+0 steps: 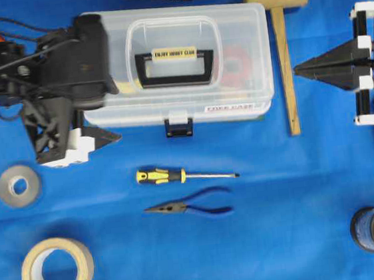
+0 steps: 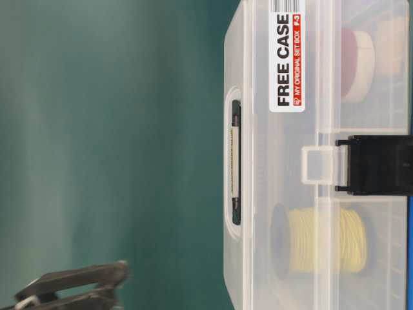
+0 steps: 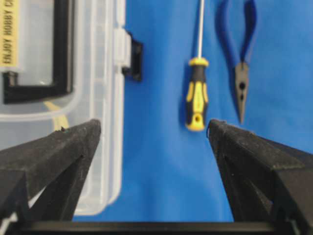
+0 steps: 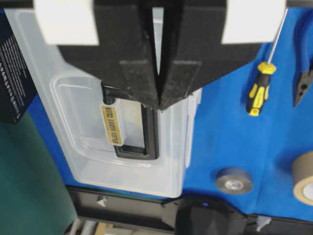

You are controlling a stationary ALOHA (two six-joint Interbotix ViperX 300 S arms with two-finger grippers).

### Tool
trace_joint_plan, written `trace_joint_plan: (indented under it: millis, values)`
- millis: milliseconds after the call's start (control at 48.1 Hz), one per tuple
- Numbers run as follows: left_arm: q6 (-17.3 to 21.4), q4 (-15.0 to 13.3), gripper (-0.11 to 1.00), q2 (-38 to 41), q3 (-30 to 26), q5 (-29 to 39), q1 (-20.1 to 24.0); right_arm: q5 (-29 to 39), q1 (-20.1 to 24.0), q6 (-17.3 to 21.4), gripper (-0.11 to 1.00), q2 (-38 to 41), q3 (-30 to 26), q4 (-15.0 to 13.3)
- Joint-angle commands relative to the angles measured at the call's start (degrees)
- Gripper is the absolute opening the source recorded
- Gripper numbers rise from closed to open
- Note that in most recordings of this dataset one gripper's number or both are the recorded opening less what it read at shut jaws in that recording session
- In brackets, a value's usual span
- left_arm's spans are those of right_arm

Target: Close the tool box with the left arm.

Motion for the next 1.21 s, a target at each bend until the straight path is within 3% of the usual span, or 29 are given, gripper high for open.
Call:
trace_joint_plan:
  millis: [0,270,770,999,1186]
  values:
    - [0.4,0.3,0.88,-4.1,1.5,-4.3,0.0,-0.6,-0.2,0.0,0.0,0.3,-1.1,0.0]
    - [1.4,0.3,0.88,-18.5,14.1,-21.8,0.2,-0.7,-0.2,0.0,0.0,0.1,-1.1,0.0]
    - [0.4,-0.7,0.88,-42.0,46.4,-50.8,0.2,-1.1,-0.2,0.0,0.0,0.2,-1.0,0.0]
    - [0.4,-0.7,0.87,-47.0,55.1,-54.9,0.2,-1.1,-0.2,0.1,0.0,0.3,-0.8,0.0]
    - [0.2,-0.9,0.87,-46.9,56.6,-55.0,0.2,-1.2,-0.2,0.3,0.0,0.3,-0.4,-0.1]
